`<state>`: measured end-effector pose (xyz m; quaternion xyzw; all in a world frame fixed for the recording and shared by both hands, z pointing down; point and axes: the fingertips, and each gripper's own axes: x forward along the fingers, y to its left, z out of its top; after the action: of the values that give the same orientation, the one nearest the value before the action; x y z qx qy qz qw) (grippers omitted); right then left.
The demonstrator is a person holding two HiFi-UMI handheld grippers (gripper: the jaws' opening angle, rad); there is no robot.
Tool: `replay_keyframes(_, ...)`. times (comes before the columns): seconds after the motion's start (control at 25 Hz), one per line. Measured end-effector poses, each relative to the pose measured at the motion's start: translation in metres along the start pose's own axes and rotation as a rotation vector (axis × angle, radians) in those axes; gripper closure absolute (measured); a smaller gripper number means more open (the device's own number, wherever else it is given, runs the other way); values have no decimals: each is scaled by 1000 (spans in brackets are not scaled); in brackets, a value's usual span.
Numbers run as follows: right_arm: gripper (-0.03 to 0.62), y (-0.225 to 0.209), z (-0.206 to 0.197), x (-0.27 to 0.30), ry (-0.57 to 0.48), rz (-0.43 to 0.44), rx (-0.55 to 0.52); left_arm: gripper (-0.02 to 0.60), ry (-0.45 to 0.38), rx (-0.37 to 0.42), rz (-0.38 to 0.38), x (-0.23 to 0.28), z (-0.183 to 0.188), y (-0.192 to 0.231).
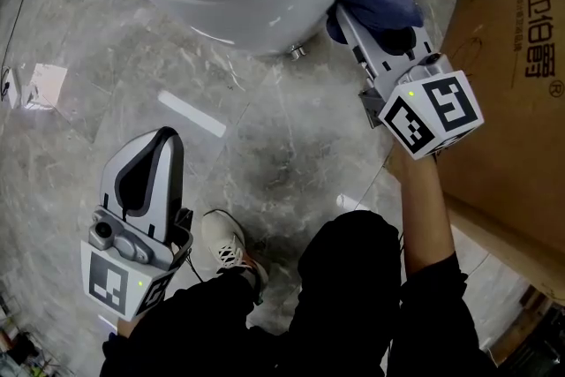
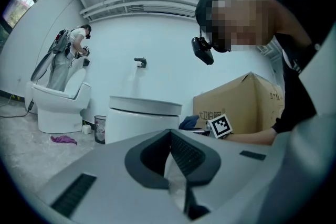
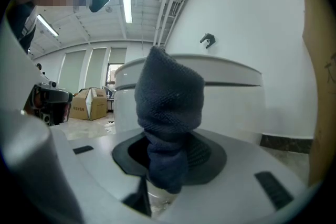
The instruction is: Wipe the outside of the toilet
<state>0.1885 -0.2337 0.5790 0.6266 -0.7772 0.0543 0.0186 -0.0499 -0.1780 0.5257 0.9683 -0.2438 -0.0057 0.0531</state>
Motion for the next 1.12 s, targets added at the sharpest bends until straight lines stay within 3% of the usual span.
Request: replay_keyframes(1.12,471,-10,-127,24,159,-27,23,571,46,-65,25,2,-22,22)
